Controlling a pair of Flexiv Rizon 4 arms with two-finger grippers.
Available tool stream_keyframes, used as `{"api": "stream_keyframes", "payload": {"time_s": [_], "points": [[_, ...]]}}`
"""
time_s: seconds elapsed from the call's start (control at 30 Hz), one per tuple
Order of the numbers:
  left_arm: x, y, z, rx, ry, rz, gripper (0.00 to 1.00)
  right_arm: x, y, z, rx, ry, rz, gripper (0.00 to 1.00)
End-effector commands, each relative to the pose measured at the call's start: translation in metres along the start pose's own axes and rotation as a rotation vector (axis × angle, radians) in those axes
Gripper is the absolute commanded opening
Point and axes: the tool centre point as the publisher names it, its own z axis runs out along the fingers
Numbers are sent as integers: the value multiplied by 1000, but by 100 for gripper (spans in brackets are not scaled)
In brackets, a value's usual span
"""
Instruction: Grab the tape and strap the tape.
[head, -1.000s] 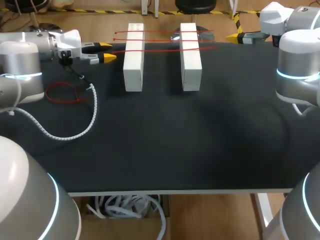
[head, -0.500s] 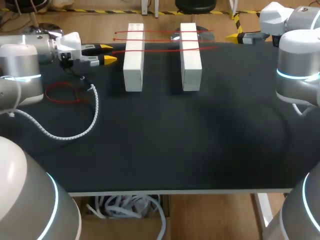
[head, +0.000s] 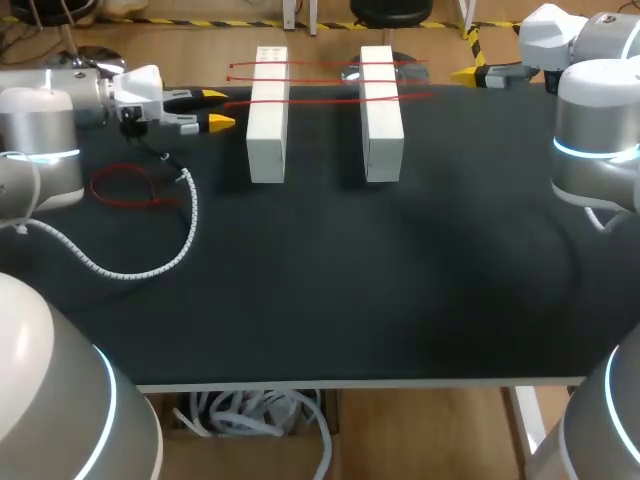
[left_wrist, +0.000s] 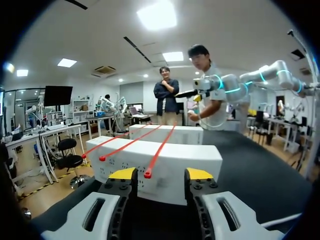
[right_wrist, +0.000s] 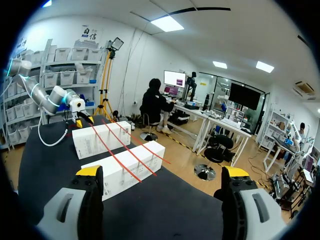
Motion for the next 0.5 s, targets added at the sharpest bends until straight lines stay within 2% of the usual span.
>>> {"api": "stream_keyframes", "payload": {"time_s": [0.03, 0.17, 0.23, 0.37, 0.43, 0.5], "points": [[-2, 2, 3, 2, 13, 2, 42, 0, 0, 0, 0, 0, 0, 100], [-2, 2, 4, 3, 23, 3, 40, 0, 0, 0, 0, 0, 0, 100], [-3, 2, 5, 3, 24, 3, 36, 0, 0, 0, 0, 0, 0, 100], [-5, 2, 8, 1, 31, 9, 36, 0, 0, 0, 0, 0, 0, 100], [-7, 2, 9, 0, 35, 14, 40, 0, 0, 0, 0, 0, 0, 100], [-8, 1, 10, -1, 38, 16, 39, 0, 0, 0, 0, 0, 0, 100]]}}
